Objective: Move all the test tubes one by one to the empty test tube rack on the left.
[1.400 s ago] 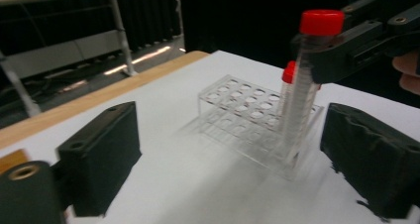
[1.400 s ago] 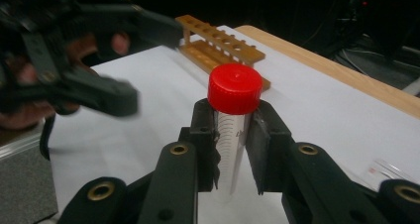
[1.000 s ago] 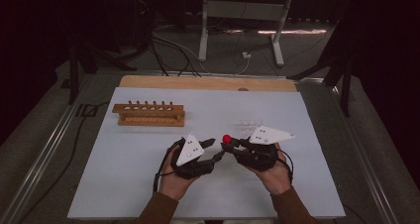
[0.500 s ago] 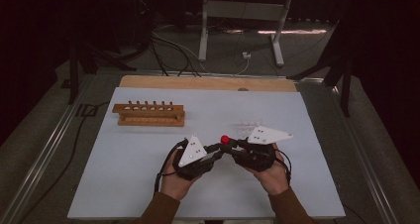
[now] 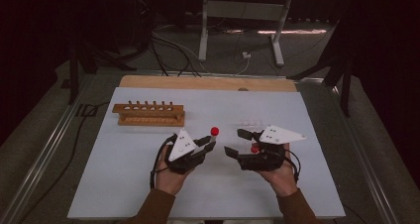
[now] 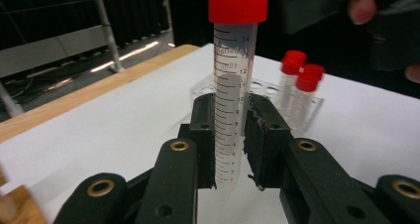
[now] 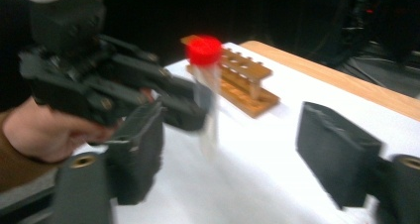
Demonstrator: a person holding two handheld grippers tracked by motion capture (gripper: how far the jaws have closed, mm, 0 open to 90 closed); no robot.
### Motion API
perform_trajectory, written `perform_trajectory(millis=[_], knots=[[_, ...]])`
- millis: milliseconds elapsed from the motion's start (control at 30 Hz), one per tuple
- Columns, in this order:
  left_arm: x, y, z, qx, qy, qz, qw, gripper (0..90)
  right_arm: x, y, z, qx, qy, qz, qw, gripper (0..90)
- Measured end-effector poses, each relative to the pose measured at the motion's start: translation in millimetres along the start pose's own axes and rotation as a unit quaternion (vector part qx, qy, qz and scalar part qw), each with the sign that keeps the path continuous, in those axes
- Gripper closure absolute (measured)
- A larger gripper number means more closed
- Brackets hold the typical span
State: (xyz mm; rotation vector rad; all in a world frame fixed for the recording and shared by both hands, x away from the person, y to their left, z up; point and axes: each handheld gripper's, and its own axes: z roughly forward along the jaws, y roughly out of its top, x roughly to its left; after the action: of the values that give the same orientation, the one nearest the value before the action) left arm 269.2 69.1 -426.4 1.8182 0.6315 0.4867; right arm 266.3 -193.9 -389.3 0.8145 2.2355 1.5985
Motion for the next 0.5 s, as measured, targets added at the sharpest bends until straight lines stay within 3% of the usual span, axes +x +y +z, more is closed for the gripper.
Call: perform_trajectory(millis=[300, 500], knots=[[23.7, -0.9, -12.8, -0.012, 0.037, -0.014, 0.9991, 76.3, -17.7, -17.8, -28.4, -0.010, -0.059, 0.007, 0.9982, 4.8], [46.0, -0.7, -25.2, -0.019, 0.071, -0.022, 0.9971, 76.2, -27.6, -26.8, -44.4, -0.020, -0.083, 0.015, 0.9962, 2.0]])
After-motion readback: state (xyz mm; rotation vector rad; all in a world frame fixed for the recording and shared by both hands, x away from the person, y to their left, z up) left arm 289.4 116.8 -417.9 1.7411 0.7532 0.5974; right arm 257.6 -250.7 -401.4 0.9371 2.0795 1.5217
